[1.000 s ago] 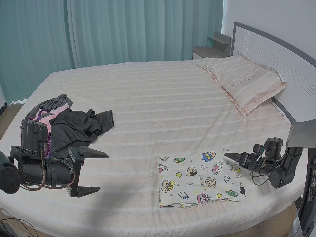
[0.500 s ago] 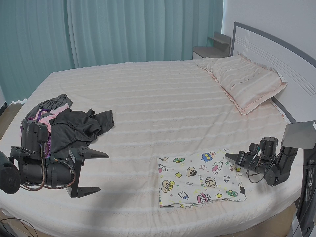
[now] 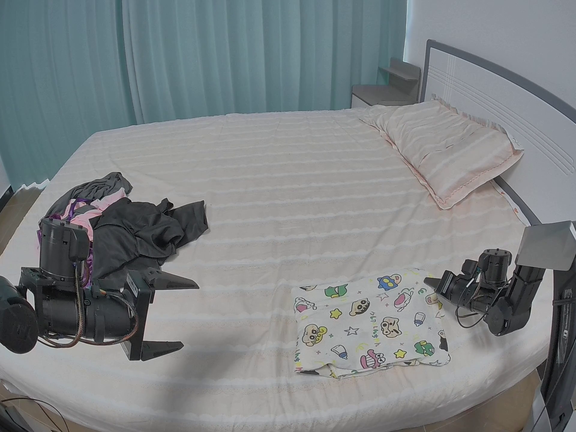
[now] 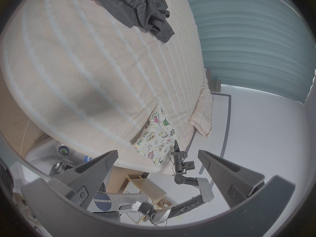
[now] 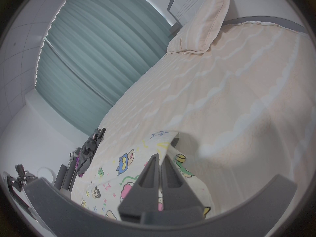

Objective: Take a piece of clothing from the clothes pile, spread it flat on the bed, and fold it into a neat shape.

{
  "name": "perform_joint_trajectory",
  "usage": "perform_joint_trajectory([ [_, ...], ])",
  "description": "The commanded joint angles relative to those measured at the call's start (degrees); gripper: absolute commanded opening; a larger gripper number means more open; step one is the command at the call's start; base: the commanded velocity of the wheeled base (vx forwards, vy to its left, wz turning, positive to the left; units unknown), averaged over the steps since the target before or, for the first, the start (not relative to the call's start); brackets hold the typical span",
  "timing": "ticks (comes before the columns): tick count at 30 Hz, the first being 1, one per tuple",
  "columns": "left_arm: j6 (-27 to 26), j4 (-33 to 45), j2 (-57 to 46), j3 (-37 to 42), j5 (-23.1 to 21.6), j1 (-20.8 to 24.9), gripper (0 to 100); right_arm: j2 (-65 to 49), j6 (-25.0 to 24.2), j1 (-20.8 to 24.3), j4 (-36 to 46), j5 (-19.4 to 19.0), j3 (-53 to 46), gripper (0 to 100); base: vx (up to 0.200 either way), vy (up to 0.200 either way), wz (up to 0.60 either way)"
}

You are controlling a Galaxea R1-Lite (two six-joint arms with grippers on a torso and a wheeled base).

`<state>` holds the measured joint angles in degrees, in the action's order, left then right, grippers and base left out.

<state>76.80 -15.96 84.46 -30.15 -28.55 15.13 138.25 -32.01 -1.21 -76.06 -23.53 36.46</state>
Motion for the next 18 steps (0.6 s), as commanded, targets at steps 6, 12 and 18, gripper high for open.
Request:
perform_joint_trajectory([
  [6, 0.02, -0.13, 0.09, 0.0, -0.01, -0.01, 100, 0.0, -1.3, 0.15, -0.06, 1.03, 0.45, 0, 0.0, 0.0, 0.0],
  [12, -0.07, -0.04, 0.18, 0.0, -0.01, -0.01, 100, -0.44, -1.21, 0.15, 0.12, 1.12, 0.01, 100, 0.0, 0.0, 0.0],
  [18, -0.25, -0.13, 0.01, -0.09, 0.07, 0.16, 100, -2.29, -1.39, -0.9, -0.5, 1.2, -1.22, 100, 0.0, 0.0, 0.0],
])
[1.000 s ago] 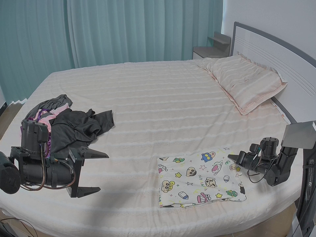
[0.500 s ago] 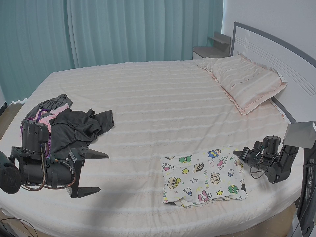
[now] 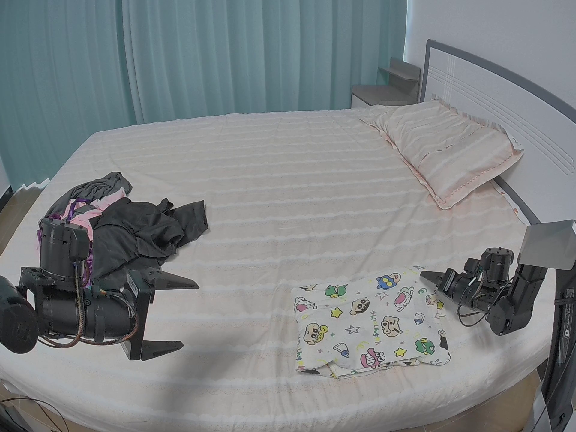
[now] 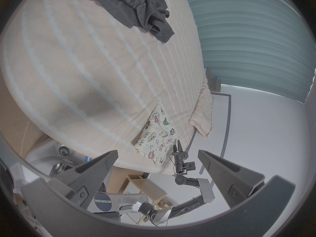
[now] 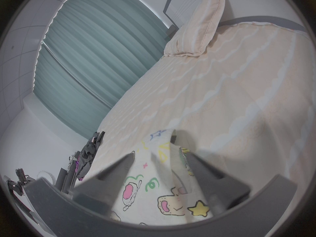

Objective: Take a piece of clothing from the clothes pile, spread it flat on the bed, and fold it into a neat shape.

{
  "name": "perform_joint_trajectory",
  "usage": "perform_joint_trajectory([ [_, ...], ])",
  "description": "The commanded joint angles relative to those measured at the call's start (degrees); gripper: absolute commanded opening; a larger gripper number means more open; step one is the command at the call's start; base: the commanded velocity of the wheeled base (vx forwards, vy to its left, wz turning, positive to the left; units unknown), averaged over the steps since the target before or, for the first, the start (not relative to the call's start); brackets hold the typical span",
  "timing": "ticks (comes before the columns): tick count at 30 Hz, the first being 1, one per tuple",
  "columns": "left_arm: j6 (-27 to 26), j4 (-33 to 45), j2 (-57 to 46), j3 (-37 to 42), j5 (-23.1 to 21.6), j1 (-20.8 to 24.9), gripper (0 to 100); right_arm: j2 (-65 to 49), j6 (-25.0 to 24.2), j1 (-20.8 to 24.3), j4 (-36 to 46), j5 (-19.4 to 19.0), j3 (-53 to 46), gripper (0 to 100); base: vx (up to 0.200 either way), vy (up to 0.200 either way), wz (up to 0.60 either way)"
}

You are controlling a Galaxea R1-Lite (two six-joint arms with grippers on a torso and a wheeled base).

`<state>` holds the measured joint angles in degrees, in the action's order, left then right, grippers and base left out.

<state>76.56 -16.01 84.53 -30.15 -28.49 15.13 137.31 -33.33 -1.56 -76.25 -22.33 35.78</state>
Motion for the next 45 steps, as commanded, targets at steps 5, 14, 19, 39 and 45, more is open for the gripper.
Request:
perform_joint_trajectory([
  [5, -4.75, -0.08, 1.69, -0.88, 0.28, 4.03, 100, -8.73, -4.73, -1.16, -2.59, -0.69, -5.28, 100, 0.0, 0.0, 0.0],
  [14, -6.6, -4.74, 19.01, -9.84, 11.97, 18.8, 100, -7.59, -5.69, 7.36, -13.13, -2.54, -14.6, 100, 0.0, 0.0, 0.0],
  [19, -6.42, -8.43, 24.19, -9.49, 13.81, 20.82, 100, -7.5, -5.52, 14.3, -13.57, -1.92, -16.97, 100, 0.0, 0.0, 0.0],
  [39, -1.94, -8.95, 23.93, -9.67, 14.08, 21.26, 100, -8.47, -5.61, 16.77, -13.57, -1.84, -18.11, 100, 0.0, -0.08, 0.0],
  [45, -1.94, -8.95, 23.84, -9.4, 14.16, 21.08, 100, -7.85, -5.61, 19.58, -13.57, -1.75, -18.9, 100, 0.0, -0.133, 0.0],
])
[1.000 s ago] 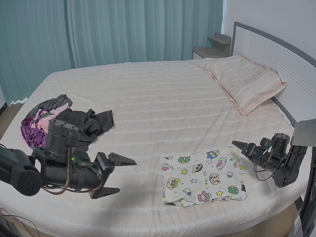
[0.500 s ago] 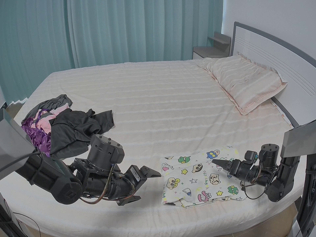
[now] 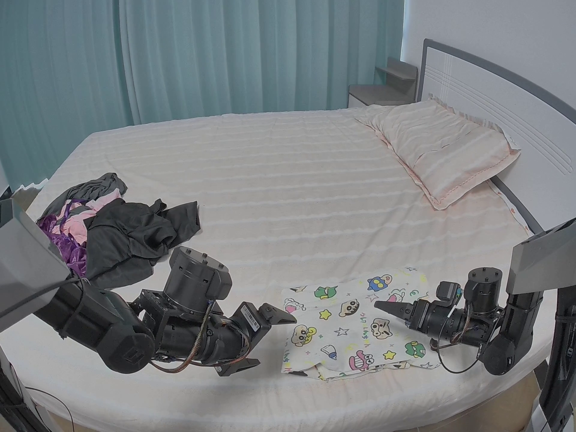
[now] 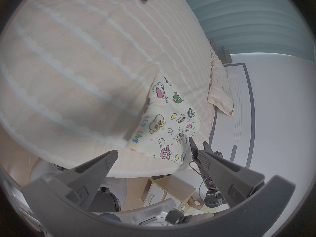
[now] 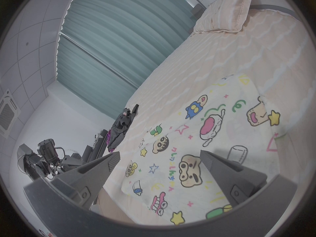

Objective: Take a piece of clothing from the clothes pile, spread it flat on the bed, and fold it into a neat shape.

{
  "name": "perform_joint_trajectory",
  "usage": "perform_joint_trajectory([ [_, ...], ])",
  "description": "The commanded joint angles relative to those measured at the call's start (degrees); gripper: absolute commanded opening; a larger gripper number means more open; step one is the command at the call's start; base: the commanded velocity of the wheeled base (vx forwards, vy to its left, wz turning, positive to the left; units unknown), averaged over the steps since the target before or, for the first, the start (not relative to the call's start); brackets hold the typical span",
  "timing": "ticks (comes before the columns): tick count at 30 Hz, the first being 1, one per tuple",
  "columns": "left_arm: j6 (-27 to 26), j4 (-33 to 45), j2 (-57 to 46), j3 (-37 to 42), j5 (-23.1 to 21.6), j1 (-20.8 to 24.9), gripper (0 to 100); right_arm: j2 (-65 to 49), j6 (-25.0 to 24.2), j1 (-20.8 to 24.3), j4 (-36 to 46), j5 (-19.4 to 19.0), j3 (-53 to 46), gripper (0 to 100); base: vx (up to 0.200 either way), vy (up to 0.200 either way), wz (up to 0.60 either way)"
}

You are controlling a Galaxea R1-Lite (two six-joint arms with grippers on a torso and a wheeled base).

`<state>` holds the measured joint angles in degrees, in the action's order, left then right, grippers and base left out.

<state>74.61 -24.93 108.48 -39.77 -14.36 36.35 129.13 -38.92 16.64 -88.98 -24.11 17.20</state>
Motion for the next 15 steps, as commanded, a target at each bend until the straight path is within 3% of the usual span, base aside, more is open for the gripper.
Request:
perform_joint_trajectory([
  [1, 0.19, -0.03, -0.11, 0.3, -0.05, -0.14, 100, 0.5, -0.01, 1.55, -0.85, 0.12, -0.24, 100, 0.0, 0.0, 0.0],
  [5, 0.1, -0.65, 0.59, -0.05, -0.41, 0.83, 100, 0.42, -0.19, 1.29, -0.85, 0.03, 0.03, 100, 0.0, 0.0, 0.0],
  [6, 0.01, -2.4, 1.82, -0.58, 0.03, 3.29, 100, 0.33, -0.36, 1.03, -0.85, 0.12, 0.03, 100, 0.0, 0.0, 0.0],
  [11, -0.25, -9.26, 6.48, -2.16, 1.44, 5.04, 100, -0.2, -0.54, -1.79, -0.93, 0.03, 0.64, 100, 0.0, 0.0, 0.0],
  [15, -0.43, -11.72, 11.84, -3.3, 5.84, 7.33, 100, -0.73, -0.98, -5.04, -0.93, -0.14, 1.7, 100, 0.0, 0.0, 0.0],
])
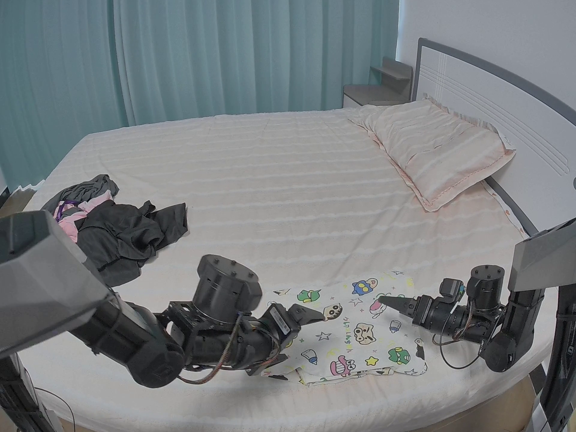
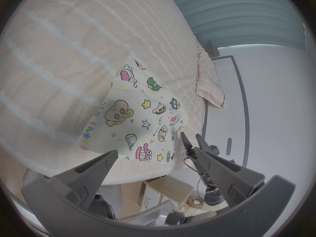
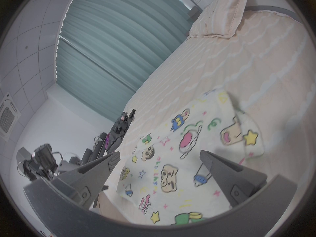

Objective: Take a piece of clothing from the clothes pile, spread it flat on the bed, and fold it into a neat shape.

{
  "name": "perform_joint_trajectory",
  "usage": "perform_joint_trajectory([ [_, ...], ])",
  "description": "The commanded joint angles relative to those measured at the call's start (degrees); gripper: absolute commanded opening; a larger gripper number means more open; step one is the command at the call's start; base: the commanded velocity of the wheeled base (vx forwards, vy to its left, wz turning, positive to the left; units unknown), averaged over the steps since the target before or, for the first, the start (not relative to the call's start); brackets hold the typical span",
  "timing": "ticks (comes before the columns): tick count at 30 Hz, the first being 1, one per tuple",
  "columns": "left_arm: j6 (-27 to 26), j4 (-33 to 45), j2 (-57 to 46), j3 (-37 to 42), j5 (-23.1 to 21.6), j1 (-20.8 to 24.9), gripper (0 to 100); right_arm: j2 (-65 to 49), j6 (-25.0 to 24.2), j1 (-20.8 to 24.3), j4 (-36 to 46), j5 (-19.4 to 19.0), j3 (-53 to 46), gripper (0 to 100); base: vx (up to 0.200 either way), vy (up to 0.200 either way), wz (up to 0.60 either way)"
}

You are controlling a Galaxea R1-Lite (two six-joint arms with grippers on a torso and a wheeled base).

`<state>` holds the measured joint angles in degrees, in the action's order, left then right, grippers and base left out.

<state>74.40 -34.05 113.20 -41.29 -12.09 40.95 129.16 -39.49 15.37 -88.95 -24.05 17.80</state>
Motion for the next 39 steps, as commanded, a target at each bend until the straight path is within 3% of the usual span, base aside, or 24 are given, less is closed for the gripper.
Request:
perform_joint_trajectory([
  [1, -0.22, -2.78, 7.3, -1.86, 3.83, 2.82, 100, -0.75, -0.42, -3.86, -0.96, -0.21, 1.1, 100, 0.0, 0.0, 0.0],
  [3, -0.22, -5.15, 11.08, -4.77, 10.16, 4.4, 100, -0.75, -0.94, -4.83, -0.96, -0.21, 1.36, 100, 0.0, 0.0, 0.0],
  [6, -0.22, -6.21, 13.01, -6.61, 13.5, 5.9, 100, -0.66, -0.94, -4.91, -0.96, -0.21, 1.54, 100, 0.0, 0.0, 0.0],
  [16, -1.19, -4.98, 13.1, -6.96, 13.24, 7.3, 100, -0.66, -0.94, -5.09, -0.96, -0.21, 1.54, 100, 0.0, 0.0, 0.0],
  [20, -4.0, -0.32, 13.1, -7.67, 13.15, 7.48, 100, -0.66, -0.86, -5.09, -0.96, -0.12, 1.45, 100, 0.0, 0.0, 0.0],
  [39, -4.17, 3.64, 8.18, -5.64, 13.15, 10.29, 100, 1.09, -0.77, -6.85, -0.87, 0.06, 2.24, 100, 0.0, 0.0, 0.0],
])
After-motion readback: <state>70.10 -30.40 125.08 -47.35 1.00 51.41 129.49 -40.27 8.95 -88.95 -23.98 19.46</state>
